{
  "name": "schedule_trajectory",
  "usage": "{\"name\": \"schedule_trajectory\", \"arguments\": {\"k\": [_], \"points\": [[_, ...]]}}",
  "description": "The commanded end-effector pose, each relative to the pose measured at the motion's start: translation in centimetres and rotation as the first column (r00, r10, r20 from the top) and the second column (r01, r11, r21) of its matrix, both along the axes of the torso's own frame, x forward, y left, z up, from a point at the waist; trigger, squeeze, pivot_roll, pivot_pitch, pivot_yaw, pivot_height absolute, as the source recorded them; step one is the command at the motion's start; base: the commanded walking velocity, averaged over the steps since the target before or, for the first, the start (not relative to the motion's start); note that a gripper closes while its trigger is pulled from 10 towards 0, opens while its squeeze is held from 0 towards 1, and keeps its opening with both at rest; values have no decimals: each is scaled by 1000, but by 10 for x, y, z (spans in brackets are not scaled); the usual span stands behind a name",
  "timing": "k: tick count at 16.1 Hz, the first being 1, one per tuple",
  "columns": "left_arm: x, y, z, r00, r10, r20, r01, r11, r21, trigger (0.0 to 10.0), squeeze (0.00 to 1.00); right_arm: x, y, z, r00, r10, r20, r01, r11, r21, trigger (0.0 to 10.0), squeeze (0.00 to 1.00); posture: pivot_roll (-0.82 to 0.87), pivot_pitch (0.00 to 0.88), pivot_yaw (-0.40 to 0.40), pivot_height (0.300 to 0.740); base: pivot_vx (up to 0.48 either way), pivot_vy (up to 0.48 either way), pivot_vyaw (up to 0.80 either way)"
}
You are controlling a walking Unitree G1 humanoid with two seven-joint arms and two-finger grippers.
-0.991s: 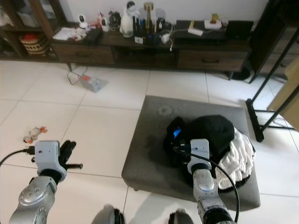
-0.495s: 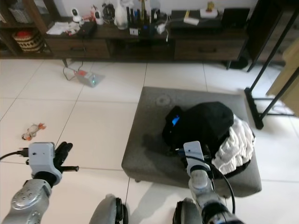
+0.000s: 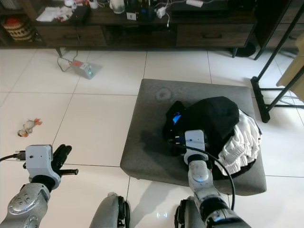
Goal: Hang hanger
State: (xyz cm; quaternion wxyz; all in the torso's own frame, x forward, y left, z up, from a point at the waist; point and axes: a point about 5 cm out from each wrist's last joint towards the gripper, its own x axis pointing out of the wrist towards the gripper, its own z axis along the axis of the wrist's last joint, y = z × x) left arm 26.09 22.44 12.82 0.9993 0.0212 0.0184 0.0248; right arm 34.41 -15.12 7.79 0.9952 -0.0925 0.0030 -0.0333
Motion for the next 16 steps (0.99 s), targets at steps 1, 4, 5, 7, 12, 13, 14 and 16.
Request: {"name": "schedule_trajectory", "arguments": {"k": [1,4,5,7,12,13,14,16], "points": [[-4,3,0,1000,17,-10,-18,1000,-12,10000,0,-8,-1,-2,998,-6,56,6,1000,-8,10000,0,191,363,58,644,270,0,0],[-4,2,0,1000,19,-9,-19,1000,-18,10000,0,-18,-4,8,980,0,198,5,1000,-26,10000,0,183,362,52,644,275,0,0],[-3,2,-1,1000,19,-9,-19,1000,-19,10000,0,-20,-3,7,979,16,201,-8,999,-40,10000,0,179,359,50,644,277,0,0],[-2,1,-1,1000,17,-5,-17,1000,-23,10000,0,-24,-2,0,985,20,172,-17,1000,-19,10000,0,177,358,48,644,277,0,0],[-1,-1,-1,1000,15,-3,-16,999,-30,10000,0,-37,-3,-10,987,36,156,-30,999,-44,10000,0,171,355,42,644,269,0,0],[-1,-1,-1,1000,15,-2,-15,999,-32,10000,0,-38,-3,-10,987,36,158,-29,999,-44,10000,0,171,355,42,644,315,0,0],[-1,-1,-1,1000,16,-1,-16,999,-33,10000,0,-38,-3,-9,987,35,159,-28,999,-45,10000,0,170,354,41,644,322,0,0],[0,0,0,1000,18,4,-18,999,-34,10000,0,-39,-4,-10,987,33,158,-26,999,-47,10000,0,170,350,39,644,332,0,0]]}}
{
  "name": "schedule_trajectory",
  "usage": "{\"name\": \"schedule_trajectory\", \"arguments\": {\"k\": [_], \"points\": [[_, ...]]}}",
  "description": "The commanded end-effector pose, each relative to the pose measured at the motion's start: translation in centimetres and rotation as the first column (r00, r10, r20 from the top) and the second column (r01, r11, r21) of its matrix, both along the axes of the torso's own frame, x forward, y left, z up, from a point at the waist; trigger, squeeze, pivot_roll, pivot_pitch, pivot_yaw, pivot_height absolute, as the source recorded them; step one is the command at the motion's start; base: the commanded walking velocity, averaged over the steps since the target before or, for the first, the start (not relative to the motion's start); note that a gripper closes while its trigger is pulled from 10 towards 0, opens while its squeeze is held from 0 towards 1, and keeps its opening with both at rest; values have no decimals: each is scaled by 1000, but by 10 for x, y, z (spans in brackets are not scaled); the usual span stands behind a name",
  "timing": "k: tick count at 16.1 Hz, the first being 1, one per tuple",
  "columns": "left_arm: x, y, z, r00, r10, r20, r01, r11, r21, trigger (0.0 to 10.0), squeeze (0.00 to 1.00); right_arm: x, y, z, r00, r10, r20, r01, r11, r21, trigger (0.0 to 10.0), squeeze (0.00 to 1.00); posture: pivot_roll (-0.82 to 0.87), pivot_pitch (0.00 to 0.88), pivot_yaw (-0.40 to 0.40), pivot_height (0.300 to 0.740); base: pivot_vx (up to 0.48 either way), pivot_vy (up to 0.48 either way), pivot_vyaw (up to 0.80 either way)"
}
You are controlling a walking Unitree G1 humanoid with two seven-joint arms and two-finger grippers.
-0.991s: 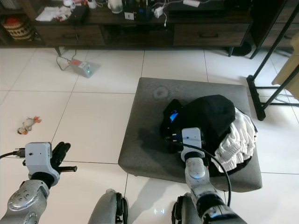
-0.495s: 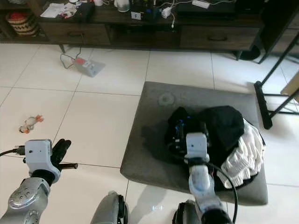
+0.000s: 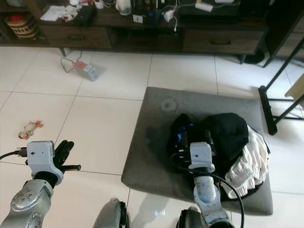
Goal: Hang hanger
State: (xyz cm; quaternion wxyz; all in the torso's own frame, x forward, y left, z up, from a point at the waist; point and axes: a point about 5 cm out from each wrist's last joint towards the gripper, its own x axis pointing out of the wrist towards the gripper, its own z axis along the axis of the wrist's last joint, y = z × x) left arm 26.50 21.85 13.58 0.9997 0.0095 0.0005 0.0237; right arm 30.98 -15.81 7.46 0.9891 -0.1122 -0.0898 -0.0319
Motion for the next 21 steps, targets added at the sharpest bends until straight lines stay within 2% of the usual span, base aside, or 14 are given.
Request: {"name": "schedule_trajectory", "arguments": {"k": [1,7,11,13,15,17,18,19,21], "points": [[-4,6,-7,999,20,-32,-20,1000,-11,10000,0,-5,2,-6,1000,10,-24,-10,1000,1,10000,0,169,348,39,644,341,0,0],[-4,5,-7,999,17,-28,-17,1000,-10,10000,0,-13,-1,-12,999,-1,-42,1,1000,-4,10000,0,163,352,36,644,282,0,0],[-6,3,-9,1000,1,-32,-1,1000,-18,10000,0,-23,-8,-37,983,-56,-174,43,996,-80,10000,0,165,360,35,644,0,0,0],[-9,3,-9,999,-1,-38,1,1000,-14,10000,0,-30,-20,-53,955,-142,-261,116,987,-110,10000,0,169,380,40,644,0,0,0],[-15,7,-10,999,3,-52,-4,1000,-10,10000,0,-28,-18,-53,956,-138,-257,99,982,-160,10000,0,177,397,47,644,0,0,0],[-21,11,-9,998,6,-62,-6,1000,-1,10000,0,-21,-15,-51,949,-190,-253,131,964,-231,10000,0,194,423,65,636,0,0,0],[-22,12,-8,998,4,-67,-4,1000,6,10000,0,-18,-12,-47,954,-186,-234,133,965,-226,10000,0,202,433,73,626,0,0,0],[-23,14,-8,997,3,-74,-2,1000,14,10000,0,-13,-4,-41,969,-146,-199,99,969,-227,10000,0,207,443,82,617,0,0,0],[-26,19,-6,997,2,-83,0,1000,25,10000,0,-2,16,-25,992,-84,-92,48,938,-342,10000,0,222,464,102,617,0,0,0]]}}
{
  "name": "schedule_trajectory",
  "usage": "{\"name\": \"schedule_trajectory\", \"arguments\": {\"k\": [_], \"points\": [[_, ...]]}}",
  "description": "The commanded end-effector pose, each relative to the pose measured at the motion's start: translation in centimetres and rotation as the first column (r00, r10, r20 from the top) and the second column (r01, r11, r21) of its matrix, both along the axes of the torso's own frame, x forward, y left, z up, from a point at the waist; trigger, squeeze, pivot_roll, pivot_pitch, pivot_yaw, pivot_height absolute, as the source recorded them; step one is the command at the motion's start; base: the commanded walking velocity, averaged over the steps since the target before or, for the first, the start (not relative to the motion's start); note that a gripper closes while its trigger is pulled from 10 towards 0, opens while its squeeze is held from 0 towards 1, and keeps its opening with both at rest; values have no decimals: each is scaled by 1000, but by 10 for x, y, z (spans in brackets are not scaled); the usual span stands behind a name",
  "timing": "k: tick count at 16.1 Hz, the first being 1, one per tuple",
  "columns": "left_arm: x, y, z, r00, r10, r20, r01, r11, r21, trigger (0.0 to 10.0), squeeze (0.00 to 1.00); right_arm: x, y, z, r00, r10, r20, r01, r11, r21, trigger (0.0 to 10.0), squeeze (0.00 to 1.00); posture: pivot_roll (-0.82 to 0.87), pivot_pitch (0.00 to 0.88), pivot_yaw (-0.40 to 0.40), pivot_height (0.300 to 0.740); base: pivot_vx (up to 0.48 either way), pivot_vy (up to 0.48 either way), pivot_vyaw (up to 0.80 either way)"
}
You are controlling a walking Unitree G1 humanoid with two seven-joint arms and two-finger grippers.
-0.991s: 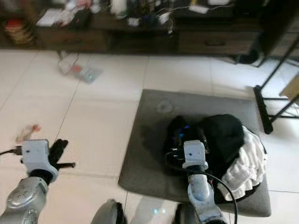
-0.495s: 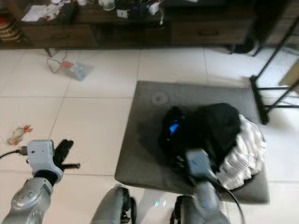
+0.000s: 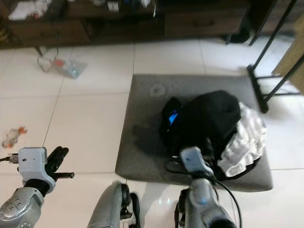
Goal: Hang hanger
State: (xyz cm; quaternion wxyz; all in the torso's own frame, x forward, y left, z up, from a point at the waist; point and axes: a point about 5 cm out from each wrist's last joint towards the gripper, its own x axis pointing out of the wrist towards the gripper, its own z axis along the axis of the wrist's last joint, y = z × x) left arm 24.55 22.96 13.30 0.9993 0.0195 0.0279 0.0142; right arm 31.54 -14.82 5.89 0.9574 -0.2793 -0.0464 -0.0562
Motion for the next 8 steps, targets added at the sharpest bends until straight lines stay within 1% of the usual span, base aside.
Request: {"name": "schedule_trajectory", "arguments": {"k": [1,2,3,4,5,6,7,8], "points": [[-7,9,-2,999,18,-30,-17,1000,11,10000,0,-4,8,-8,1000,8,-17,-9,996,-90,10000,0,223,466,104,617,0,0,0],[-7,9,-1,999,17,-31,-16,1000,14,10000,0,-3,9,-8,1000,-3,-18,1,994,-112,10000,0,228,473,108,617,0,0,0],[-8,11,1,999,16,-34,-15,1000,19,10000,0,0,13,-8,999,-32,-19,29,986,-167,10000,0,246,488,119,617,0,0,0],[-8,11,3,999,15,-35,-14,1000,23,10000,0,4,14,-5,998,-65,8,65,969,-236,10000,0,254,494,124,617,0,0,0],[-9,12,4,999,15,-38,-14,1000,25,10000,0,6,14,-3,996,-82,29,86,959,-271,10000,0,257,498,125,617,0,0,0],[-11,13,3,999,17,-46,-16,999,31,10000,0,6,11,-3,990,-132,41,138,946,-293,10000,0,264,504,126,617,0,0,0],[-13,14,4,999,20,-49,-19,999,32,10000,0,6,7,-4,985,-167,30,169,940,-298,10000,0,270,508,127,617,0,0,0],[-15,15,4,998,25,-52,-23,999,35,10000,0,6,3,-7,979,-200,23,197,925,-324,10000,0,275,510,129,617,0,0,0]]}}
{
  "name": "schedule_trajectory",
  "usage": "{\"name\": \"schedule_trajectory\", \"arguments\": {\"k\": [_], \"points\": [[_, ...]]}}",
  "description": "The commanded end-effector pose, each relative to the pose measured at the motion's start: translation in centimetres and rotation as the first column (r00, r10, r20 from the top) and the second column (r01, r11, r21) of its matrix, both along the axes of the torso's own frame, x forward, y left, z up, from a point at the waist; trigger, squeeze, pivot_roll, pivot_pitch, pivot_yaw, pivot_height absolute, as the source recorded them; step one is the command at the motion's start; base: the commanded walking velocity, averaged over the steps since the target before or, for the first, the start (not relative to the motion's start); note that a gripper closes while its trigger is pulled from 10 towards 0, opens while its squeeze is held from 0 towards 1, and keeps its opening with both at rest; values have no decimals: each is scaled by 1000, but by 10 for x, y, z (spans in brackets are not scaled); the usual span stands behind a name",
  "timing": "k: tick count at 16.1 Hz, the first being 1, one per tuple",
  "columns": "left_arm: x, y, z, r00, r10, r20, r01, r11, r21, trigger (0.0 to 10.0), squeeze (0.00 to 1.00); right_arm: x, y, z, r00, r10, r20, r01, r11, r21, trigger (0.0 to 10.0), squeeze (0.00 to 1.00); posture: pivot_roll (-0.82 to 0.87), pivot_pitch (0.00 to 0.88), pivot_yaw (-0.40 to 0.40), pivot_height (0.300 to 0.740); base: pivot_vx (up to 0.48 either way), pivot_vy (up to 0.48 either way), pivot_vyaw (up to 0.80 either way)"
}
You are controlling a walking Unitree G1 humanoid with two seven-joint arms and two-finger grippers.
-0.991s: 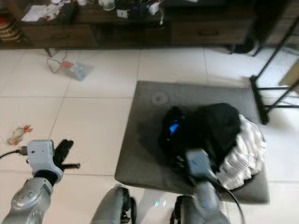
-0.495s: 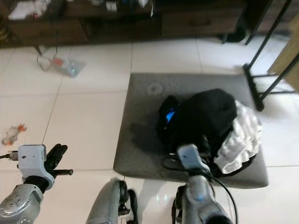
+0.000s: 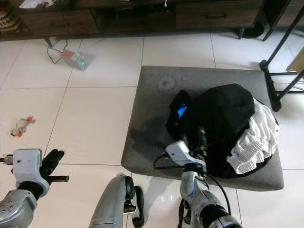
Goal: Hang hanger
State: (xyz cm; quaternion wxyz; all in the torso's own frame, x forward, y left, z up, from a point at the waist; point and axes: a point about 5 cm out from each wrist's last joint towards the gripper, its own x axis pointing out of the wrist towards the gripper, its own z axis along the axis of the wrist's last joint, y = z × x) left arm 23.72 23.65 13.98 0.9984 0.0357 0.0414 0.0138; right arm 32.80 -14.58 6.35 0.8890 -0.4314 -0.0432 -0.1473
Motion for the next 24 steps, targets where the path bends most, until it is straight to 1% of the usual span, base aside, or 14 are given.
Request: {"name": "schedule_trajectory", "arguments": {"k": [1,5,8,9,11,13,15,17,21,23,24], "points": [[-7,9,-2,999,28,-26,-28,1000,4,10000,0,-7,-1,-12,999,-25,-41,25,1000,-15,10000,0,275,510,129,617,0,0,0],[-12,12,0,999,36,-35,-35,999,10,10000,0,-7,-13,-12,992,-121,-37,120,992,-26,10000,0,292,522,136,617,0,0,0],[-17,13,0,998,33,-52,-33,999,13,10000,0,-4,-23,-6,978,-209,-15,208,977,-39,10000,0,300,531,147,617,0,0,0],[-17,13,0,998,33,-53,-32,999,14,10000,0,-4,-25,-7,975,-222,-19,221,974,-41,10000,0,302,532,149,617,0,0,0],[-17,14,1,998,31,-59,-30,999,15,10000,0,-6,-33,-8,958,-283,-42,283,959,-10,10000,0,308,532,154,617,0,0,0],[-18,15,1,998,29,-63,-28,999,17,10000,0,-7,-36,-12,954,-289,-84,291,957,16,10000,0,308,533,155,617,0,0,0],[-18,14,2,998,25,-66,-24,1000,15,10000,0,-8,-33,-14,960,-264,-90,266,964,13,10000,0,311,533,157,617,0,0,0],[-17,13,2,998,20,-67,-20,1000,14,10000,0,-9,-33,-17,958,-265,-108,268,963,16,10000,0,309,533,157,617,0,0,0],[-18,11,2,997,14,-73,-13,1000,12,10000,0,-15,-33,-29,946,-262,-192,268,963,4,10000,0,310,530,156,617,0,0,0],[-18,12,2,997,16,-74,-14,1000,19,10000,0,-15,-35,-26,948,-276,-160,278,961,-11,10000,0,320,532,160,617,0,0,0],[-19,12,3,997,18,-74,-17,1000,21,10000,0,-12,-37,-19,951,-291,-104,292,956,-1,10000,0,320,532,160,617,0,0,0]]}}
